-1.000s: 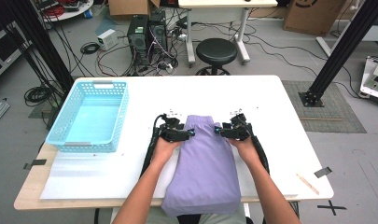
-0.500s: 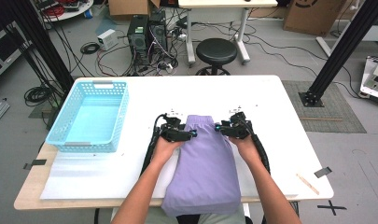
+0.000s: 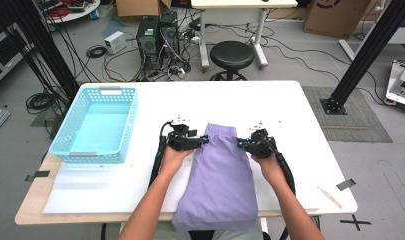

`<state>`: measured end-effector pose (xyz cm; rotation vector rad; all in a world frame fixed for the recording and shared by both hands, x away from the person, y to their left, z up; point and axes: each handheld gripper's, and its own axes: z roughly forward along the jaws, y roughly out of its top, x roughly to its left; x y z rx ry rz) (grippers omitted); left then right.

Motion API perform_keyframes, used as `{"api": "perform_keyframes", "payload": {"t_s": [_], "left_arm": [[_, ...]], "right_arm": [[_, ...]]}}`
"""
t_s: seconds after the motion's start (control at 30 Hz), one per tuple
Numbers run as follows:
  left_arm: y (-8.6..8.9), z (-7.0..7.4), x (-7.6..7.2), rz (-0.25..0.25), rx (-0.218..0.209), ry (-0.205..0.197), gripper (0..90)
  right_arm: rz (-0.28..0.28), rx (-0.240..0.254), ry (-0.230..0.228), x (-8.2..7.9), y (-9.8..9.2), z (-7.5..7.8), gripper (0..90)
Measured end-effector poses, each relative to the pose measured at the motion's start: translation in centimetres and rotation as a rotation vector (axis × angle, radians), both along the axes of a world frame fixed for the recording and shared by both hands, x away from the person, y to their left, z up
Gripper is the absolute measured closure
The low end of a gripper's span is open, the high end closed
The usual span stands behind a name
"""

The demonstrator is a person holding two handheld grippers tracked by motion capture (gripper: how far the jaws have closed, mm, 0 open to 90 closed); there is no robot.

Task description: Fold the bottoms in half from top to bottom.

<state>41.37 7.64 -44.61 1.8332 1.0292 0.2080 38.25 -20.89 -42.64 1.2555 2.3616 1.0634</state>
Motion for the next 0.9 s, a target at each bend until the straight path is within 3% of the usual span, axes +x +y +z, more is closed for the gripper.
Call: {"api": "perform_keyframes", "payload": {"t_s": [0.1,0.17,0.23,0.33,0.4,0.53,0.57,0.63,0.7,0.83,0.9], "left_arm": [[-0.4,-0.6,0.3,-0.005,0.031,0.023,42.1],[-0.5,-0.6,0.4,-0.007,0.03,0.035,43.8],[-0.7,-0.6,0.4,-0.031,0.045,0.039,48.2],[-1.2,-0.7,0.4,-0.057,0.087,0.045,61.5],[-1.3,-0.7,0.4,-0.052,0.085,0.057,66.7],[-1.4,-0.7,0.4,-0.053,0.085,0.064,73.6],[-1.4,-0.7,0.4,-0.053,0.081,0.066,74.9],[-1.4,-0.7,0.4,-0.051,0.074,0.07,77.3],[-1.3,-0.7,0.4,-0.054,0.071,0.072,79.5],[-1.3,-0.7,0.5,-0.047,0.063,0.065,81.1],[-1.2,-0.6,0.5,-0.035,0.047,0.047,81.6]], "right_arm": [[-0.011,-0.033,0.038,0.7,0.0,-1.4,90.0],[-0.01,-0.036,0.035,0.8,0.0,-1.5,89.4],[-0.009,-0.03,0.027,0.8,-0.3,-1.2,83.4],[-0.024,0.034,0.026,1.3,-1.0,-0.6,68.9],[-0.03,0.078,0.028,1.8,-1.1,-0.1,57.2],[-0.035,0.142,0.026,3.1,-0.5,0.3,47.9],[-0.033,0.128,0.036,3.5,-0.1,0.1,47.2],[-0.029,0.089,0.08,4.3,0.7,-0.6,47.2],[-0.018,0.105,0.12,4.9,1.0,-1.5,51.8],[0.006,0.08,0.081,5.1,1.2,-1.7,77.5],[0.021,0.075,0.072,5.2,1.3,-1.4,79.3]]}}
